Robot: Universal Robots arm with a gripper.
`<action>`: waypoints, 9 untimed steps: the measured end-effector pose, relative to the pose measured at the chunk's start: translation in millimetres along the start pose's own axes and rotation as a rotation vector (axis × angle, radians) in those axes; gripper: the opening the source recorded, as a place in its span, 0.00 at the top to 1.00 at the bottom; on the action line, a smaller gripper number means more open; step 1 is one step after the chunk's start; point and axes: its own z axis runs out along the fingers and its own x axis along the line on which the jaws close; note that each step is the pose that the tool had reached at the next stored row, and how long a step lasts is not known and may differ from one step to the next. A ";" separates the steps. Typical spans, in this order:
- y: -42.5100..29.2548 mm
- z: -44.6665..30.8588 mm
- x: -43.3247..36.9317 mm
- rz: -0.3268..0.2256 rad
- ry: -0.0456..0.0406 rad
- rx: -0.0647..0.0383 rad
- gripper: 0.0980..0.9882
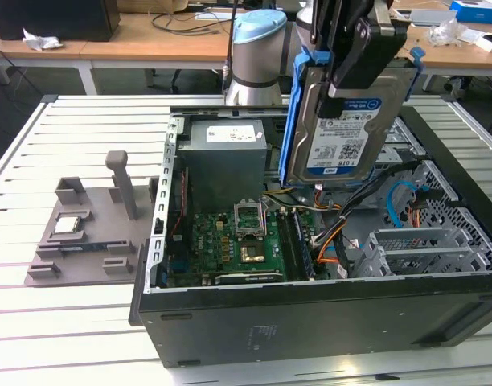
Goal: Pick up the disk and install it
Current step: 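Pick up the disk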
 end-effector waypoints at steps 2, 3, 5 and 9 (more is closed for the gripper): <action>0.1 0.1 3.8 0.000 0.0000 0.000 0.70; 0.1 0.2 6.4 0.000 0.0000 0.000 0.70; 0.2 0.3 9.9 0.000 0.0000 0.000 0.70; 0.4 0.5 17.8 0.000 0.0000 0.000 0.70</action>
